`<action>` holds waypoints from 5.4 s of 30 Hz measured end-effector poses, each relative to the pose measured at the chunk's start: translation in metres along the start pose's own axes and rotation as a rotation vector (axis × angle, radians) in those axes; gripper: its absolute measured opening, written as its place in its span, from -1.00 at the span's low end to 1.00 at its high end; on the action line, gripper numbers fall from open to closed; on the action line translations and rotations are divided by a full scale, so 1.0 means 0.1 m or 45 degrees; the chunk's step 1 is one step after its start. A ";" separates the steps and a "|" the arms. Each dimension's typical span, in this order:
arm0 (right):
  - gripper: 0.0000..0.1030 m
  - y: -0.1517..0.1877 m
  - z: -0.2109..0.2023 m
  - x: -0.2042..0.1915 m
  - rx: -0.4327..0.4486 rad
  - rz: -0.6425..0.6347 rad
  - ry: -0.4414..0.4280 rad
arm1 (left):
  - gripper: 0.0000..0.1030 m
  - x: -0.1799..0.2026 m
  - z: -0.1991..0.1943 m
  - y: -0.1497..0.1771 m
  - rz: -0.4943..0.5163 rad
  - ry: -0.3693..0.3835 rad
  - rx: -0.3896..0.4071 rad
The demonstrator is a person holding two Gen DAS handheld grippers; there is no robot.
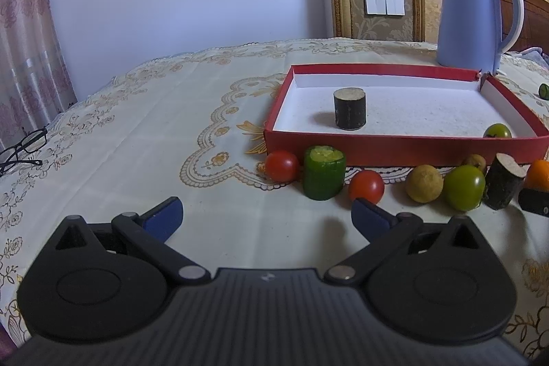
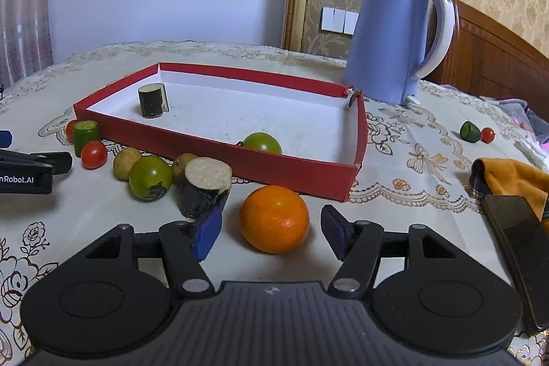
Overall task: Organize fruits
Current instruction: 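Lower the right tool onto the orange and close it, then lower the left tool onto the red cherry tomato and close it, then carry the cherry tomato into the red tray and open the left tool, then carry the orange into the red tray and open the right tool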
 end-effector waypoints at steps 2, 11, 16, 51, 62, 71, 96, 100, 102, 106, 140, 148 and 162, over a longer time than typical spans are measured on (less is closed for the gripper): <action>0.23 0.00 0.01 0.00 -0.008 0.004 -0.011 | 1.00 0.00 0.00 0.00 -0.001 0.003 -0.001; 0.23 0.00 0.03 0.02 -0.021 0.014 -0.019 | 1.00 -0.08 0.00 0.00 -0.066 -0.029 -0.001; -0.16 0.00 0.03 0.02 -0.016 0.018 -0.003 | 1.00 -0.18 0.02 -0.01 -0.142 0.019 -0.028; -0.17 0.09 -0.22 -0.03 0.107 0.051 -0.080 | 0.35 -0.02 -0.06 -0.20 -0.054 0.373 -0.095; -0.17 0.09 -0.24 -0.02 0.111 0.050 -0.086 | -0.45 0.28 0.11 -0.18 -0.031 0.382 -0.166; -0.17 0.11 -0.21 -0.01 0.107 0.056 -0.092 | -0.56 0.35 0.13 -0.21 -0.037 0.427 -0.158; -0.17 0.03 -0.49 0.05 0.204 0.051 -0.086 | -0.56 0.76 0.04 -0.85 0.069 0.345 0.022; -0.17 0.02 -0.54 0.07 0.220 0.051 -0.083 | -0.56 0.96 0.17 -0.97 0.110 0.315 0.018; -0.17 0.02 -0.55 0.07 0.223 0.049 -0.084 | -0.56 1.06 0.24 -1.01 0.125 0.303 0.017; -0.17 0.02 -0.56 0.09 0.224 0.046 -0.091 | -0.56 1.26 0.43 -1.10 0.152 0.270 -0.007; -0.17 -0.09 -0.42 -0.01 0.204 0.031 -0.091 | 0.78 0.23 0.12 -0.43 -0.040 0.135 -0.047; -0.17 -0.31 -0.20 0.13 0.188 0.059 -0.080 | 0.80 0.15 0.12 -0.16 -0.045 0.127 -0.070; -0.16 -0.77 0.55 0.59 0.097 0.197 0.005 | 0.84 0.12 0.07 -0.11 -0.063 0.115 -0.013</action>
Point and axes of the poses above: each gripper's, at about its wrist camera, not at the fingertips, and z roughly the way its jaws point, x to its right, y to its underside, the point moved 3 cm from there along z, roughly the way its jaws point, and after that the axes turned 12 degrees about -y, right-handed, at the moved point
